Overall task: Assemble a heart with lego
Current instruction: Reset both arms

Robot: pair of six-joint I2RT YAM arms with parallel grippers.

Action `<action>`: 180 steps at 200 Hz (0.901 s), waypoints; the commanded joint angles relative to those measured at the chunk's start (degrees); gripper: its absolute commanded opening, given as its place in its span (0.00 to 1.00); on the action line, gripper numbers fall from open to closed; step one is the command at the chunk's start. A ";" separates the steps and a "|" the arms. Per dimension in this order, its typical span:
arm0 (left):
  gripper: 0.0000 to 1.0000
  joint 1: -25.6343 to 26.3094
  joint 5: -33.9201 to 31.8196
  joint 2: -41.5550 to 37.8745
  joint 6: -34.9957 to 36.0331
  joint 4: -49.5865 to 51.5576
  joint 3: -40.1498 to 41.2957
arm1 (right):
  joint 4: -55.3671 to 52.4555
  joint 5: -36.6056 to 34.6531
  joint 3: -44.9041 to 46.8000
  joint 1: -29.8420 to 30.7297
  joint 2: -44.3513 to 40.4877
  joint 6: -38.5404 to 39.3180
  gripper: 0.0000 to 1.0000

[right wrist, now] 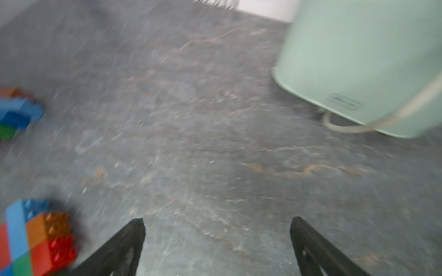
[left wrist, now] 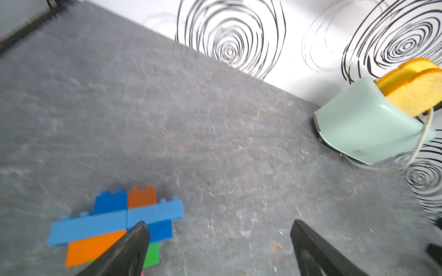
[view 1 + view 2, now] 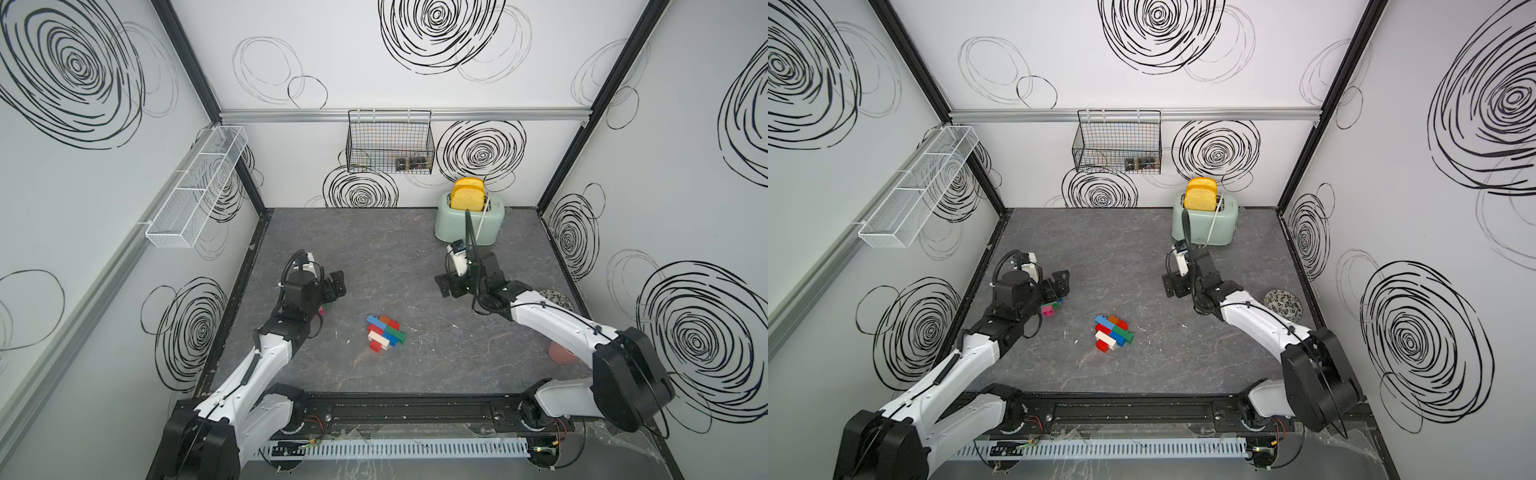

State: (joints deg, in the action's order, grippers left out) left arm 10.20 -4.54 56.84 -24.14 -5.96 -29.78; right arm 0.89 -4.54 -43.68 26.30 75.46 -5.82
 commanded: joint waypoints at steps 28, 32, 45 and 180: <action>0.96 -10.48 -8.66 1.43 3.23 -0.37 -0.71 | 13.96 -4.58 8.87 -11.69 -5.98 -7.35 0.98; 0.96 -10.82 -9.14 0.97 2.63 0.37 -0.30 | 14.09 -4.44 9.35 -12.33 -6.34 -7.83 0.98; 0.96 -10.69 -11.55 -1.38 2.18 0.13 2.62 | 15.92 -5.25 11.33 -13.69 -6.99 -7.35 0.98; 0.96 -7.24 -6.98 25.40 21.15 -77.88 23.46 | 49.73 -14.90 29.76 -22.69 -4.30 -4.29 0.98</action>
State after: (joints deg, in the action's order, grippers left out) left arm 1.91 -13.78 76.03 -6.35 -61.60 -7.79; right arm 38.79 -19.18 -17.08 4.84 69.14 -10.24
